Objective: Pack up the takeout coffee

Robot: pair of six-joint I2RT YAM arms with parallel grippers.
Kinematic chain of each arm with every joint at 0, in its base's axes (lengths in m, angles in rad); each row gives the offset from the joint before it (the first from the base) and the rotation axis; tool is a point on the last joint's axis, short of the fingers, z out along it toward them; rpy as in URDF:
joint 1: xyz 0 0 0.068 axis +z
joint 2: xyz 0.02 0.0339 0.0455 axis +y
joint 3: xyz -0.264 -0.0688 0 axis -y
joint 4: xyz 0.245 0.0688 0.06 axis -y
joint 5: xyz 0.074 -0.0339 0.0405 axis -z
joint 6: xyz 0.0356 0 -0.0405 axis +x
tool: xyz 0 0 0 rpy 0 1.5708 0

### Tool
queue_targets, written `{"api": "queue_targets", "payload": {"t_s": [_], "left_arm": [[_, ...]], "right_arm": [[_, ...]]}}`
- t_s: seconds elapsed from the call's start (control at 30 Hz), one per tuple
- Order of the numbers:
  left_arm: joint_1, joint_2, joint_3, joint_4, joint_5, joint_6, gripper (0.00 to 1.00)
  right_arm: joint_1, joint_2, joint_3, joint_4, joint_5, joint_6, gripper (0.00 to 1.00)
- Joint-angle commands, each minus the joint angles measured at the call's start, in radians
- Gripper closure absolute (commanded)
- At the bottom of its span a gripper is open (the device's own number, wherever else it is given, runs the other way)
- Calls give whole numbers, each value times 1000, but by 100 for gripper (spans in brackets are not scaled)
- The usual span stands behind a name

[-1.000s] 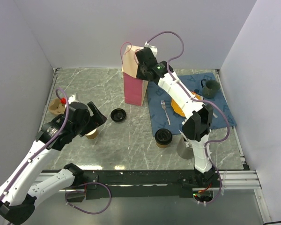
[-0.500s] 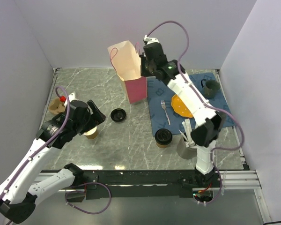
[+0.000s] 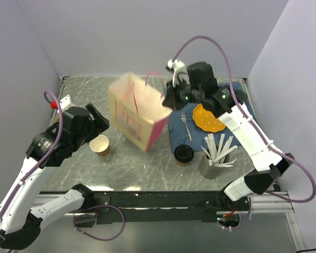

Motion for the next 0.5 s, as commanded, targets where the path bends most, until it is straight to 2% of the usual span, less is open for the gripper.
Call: {"api": "queue_targets", "payload": {"t_s": [0.0, 0.2, 0.37, 0.47], "left_arm": [[4, 2, 46, -89, -87, -44, 8], [4, -12, 2, -92, -110, -65, 7], [6, 16, -15, -92, -128, -62, 7], [7, 31, -43, -80, -131, -55, 7]], "right_arm": [[-3, -128, -178, -19, -227, -109, 100], [20, -224, -342, 10, -216, -149, 98], [48, -232, -392, 61, -192, -137, 96], [88, -195, -373, 52, -150, -155, 92]]}}
